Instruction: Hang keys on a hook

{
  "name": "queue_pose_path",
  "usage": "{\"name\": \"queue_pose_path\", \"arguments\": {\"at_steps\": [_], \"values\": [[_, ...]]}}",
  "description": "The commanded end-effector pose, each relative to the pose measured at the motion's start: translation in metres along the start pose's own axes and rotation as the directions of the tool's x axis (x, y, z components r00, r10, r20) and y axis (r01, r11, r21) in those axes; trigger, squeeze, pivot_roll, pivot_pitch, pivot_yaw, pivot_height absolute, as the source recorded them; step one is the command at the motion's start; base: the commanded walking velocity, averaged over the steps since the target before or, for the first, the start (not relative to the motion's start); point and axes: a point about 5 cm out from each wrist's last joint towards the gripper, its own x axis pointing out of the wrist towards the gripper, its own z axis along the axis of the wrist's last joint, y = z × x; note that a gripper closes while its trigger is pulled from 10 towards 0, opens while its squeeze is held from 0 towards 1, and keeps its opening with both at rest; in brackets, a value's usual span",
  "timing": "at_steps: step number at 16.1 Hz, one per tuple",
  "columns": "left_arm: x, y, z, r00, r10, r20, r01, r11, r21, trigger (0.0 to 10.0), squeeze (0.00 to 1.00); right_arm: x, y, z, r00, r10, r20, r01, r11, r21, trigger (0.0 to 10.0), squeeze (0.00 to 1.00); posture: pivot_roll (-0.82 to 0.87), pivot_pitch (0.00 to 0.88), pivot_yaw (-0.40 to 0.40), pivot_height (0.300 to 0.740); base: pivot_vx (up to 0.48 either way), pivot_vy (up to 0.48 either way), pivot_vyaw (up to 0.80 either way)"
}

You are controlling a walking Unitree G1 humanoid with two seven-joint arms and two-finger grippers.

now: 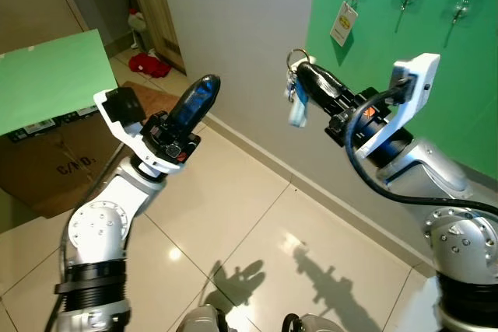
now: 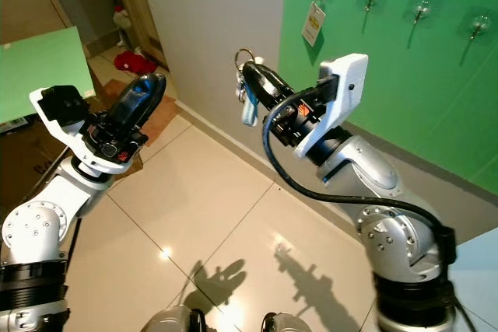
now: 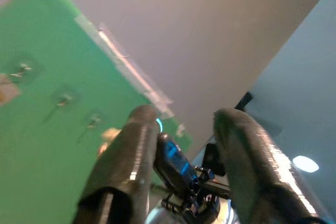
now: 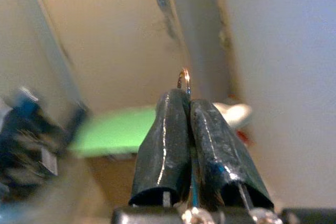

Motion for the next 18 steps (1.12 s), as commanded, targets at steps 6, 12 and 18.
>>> {"name": "queue_pose_path", "arguments": {"at_steps": [6,12,18], "values": [[-0.025,0.042,-0.034,0.926,0.371,-0.067,-0.357,0.921,0.158,10.0,0.00,0.003,-0.027,0.016,0.935,-0.220,0.277,0.194,0.974,0.118,0.0,0.00,-0.01,0.113,0.057,0.740,0.000,0.000,0.00],[-0.055,0.073,-0.076,0.675,0.737,-0.050,-0.695,0.656,0.293,10.0,0.00,0.001,-0.045,-0.038,0.851,-0.440,0.286,0.275,0.838,0.472,10.0,0.00,0.01,0.092,0.051,0.740,0.000,0.000,0.00],[-0.050,0.076,-0.071,0.665,0.747,0.002,-0.699,0.621,0.353,10.0,0.00,0.007,-0.045,-0.062,0.900,-0.405,0.162,0.350,0.892,0.286,10.0,0.00,0.01,0.094,0.036,0.740,0.041,0.000,0.00]]}}
